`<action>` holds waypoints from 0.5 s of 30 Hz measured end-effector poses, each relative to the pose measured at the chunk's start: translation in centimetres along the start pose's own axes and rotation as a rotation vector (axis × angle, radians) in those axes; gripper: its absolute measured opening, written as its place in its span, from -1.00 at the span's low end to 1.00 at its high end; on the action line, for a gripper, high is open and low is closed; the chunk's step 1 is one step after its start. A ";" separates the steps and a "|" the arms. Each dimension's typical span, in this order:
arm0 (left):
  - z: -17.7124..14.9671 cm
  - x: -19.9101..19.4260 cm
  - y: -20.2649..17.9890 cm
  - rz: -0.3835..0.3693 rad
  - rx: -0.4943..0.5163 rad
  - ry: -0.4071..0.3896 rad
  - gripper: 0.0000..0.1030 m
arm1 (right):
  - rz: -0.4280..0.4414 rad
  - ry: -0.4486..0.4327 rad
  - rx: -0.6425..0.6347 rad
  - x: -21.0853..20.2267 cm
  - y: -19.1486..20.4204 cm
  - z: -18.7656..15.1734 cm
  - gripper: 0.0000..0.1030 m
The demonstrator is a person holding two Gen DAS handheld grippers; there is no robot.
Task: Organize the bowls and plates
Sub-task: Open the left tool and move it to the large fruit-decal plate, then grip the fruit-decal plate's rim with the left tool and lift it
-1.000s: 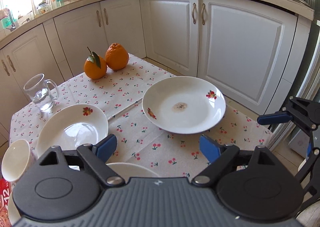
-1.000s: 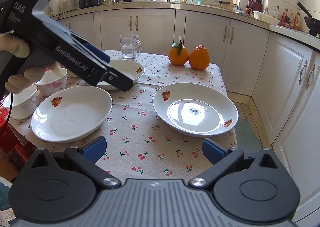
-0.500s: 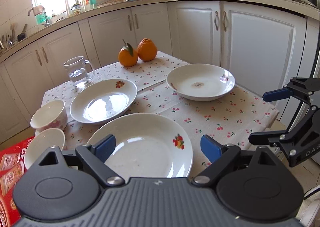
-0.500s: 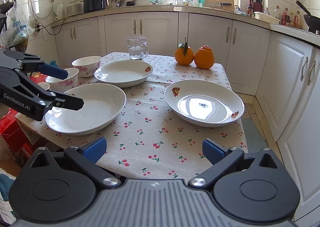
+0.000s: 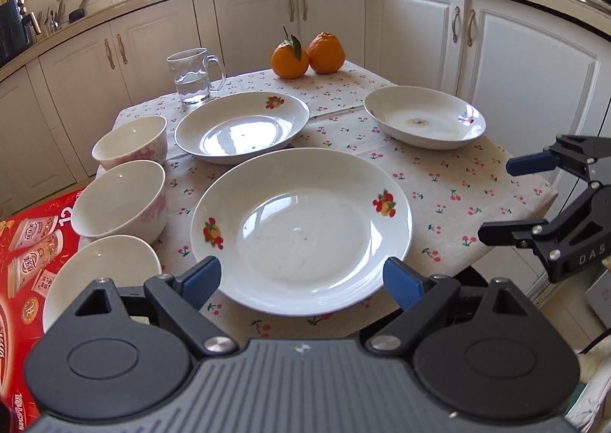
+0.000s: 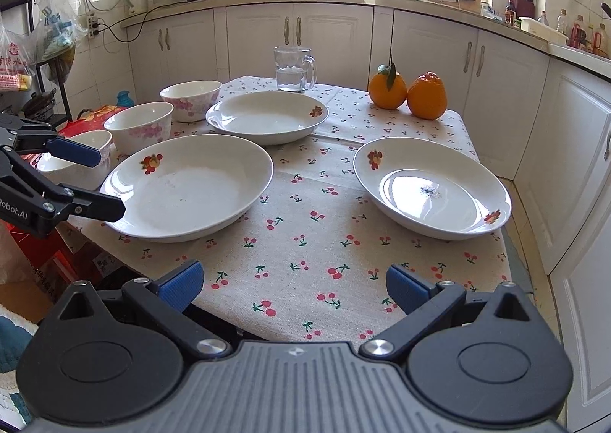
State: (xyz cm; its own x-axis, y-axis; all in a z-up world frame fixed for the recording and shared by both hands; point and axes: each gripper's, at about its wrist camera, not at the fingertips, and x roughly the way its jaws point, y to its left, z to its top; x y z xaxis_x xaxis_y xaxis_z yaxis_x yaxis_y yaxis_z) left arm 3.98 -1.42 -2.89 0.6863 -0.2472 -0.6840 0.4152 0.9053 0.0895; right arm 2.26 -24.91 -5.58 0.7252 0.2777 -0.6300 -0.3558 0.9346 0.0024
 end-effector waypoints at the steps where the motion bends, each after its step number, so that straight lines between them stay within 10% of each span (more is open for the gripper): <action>1: -0.1 0.0 0.0 0.003 0.009 0.004 0.78 | 0.001 0.003 -0.002 0.2 0.0 0.1 1.00; 15: 2.5 2.2 2.2 -0.004 0.001 0.074 0.78 | 0.120 0.056 -0.146 3.4 1.7 1.0 1.00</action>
State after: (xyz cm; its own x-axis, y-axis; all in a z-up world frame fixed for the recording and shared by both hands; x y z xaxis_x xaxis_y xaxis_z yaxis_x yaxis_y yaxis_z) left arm 7.89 -0.83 -2.38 0.6385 -0.2241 -0.7363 0.4183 0.9041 0.0876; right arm 4.69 -22.12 -7.00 0.6397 0.3685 -0.6745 -0.5225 0.8521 -0.0300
